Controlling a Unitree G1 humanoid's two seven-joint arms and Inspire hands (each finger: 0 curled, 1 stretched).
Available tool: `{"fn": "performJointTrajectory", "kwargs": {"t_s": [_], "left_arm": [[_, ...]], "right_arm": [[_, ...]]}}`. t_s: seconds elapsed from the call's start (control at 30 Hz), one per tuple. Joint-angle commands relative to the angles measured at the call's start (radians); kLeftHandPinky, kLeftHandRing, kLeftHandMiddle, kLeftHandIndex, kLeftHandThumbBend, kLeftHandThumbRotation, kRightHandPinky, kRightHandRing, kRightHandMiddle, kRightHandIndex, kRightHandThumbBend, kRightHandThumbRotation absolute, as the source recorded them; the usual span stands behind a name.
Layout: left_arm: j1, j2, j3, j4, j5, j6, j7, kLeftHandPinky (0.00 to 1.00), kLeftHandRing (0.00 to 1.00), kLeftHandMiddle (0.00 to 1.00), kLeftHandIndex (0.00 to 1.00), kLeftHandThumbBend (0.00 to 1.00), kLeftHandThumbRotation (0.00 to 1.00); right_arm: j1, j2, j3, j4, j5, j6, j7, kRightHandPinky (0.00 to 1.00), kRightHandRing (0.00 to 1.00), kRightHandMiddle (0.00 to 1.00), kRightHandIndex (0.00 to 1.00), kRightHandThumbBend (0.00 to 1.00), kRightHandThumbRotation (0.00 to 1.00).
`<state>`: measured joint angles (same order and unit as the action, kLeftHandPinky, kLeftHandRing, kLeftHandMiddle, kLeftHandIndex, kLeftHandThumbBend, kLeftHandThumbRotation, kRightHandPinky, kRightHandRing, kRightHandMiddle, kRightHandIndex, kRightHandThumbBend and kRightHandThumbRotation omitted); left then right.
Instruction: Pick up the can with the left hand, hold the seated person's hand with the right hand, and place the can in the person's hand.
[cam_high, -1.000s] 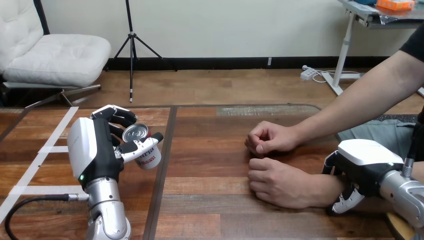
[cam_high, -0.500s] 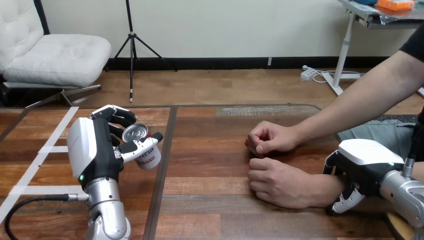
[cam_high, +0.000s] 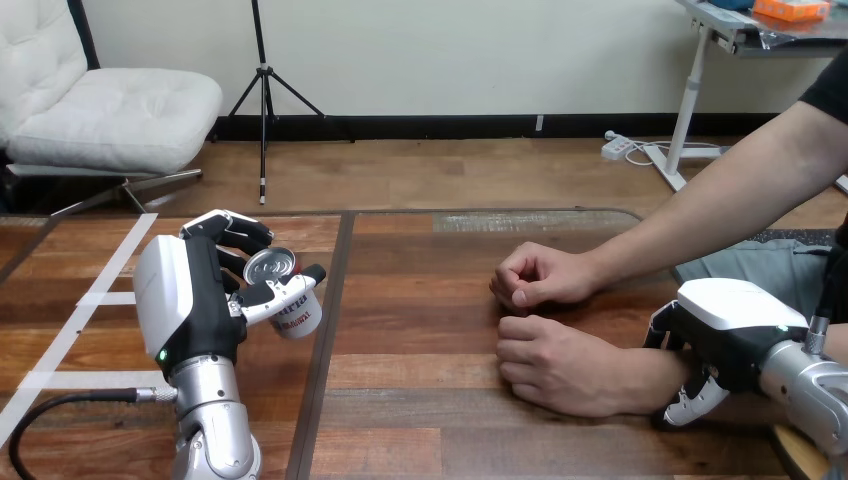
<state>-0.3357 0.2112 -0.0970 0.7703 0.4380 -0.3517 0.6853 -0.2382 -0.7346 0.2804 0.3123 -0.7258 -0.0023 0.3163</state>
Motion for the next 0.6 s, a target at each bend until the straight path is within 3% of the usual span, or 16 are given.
{"fn": "performJointTrajectory", "kwargs": {"t_s": [0.0, 0.3, 0.57], "left_arm": [[-0.063, 0.006, 0.019, -0.064, -0.003, -0.015, 0.015, 0.32, 0.37, 0.43, 0.44, 0.73, 0.00], [-0.060, 0.005, 0.021, -0.072, -0.005, -0.009, 0.013, 0.32, 0.37, 0.43, 0.44, 0.73, 0.00], [-0.055, 0.006, 0.019, -0.089, 0.001, 0.000, 0.013, 0.31, 0.37, 0.43, 0.44, 0.72, 0.00]], "right_arm": [[0.049, 0.037, 0.059, 0.088, -0.008, 0.013, 0.019, 0.46, 0.57, 0.62, 0.63, 0.86, 0.00], [0.046, 0.043, 0.071, 0.085, -0.014, 0.047, 0.046, 0.40, 0.52, 0.59, 0.69, 0.89, 0.02], [0.047, 0.047, 0.078, 0.088, -0.006, 0.050, 0.036, 0.36, 0.49, 0.57, 0.74, 0.92, 0.03]]}}
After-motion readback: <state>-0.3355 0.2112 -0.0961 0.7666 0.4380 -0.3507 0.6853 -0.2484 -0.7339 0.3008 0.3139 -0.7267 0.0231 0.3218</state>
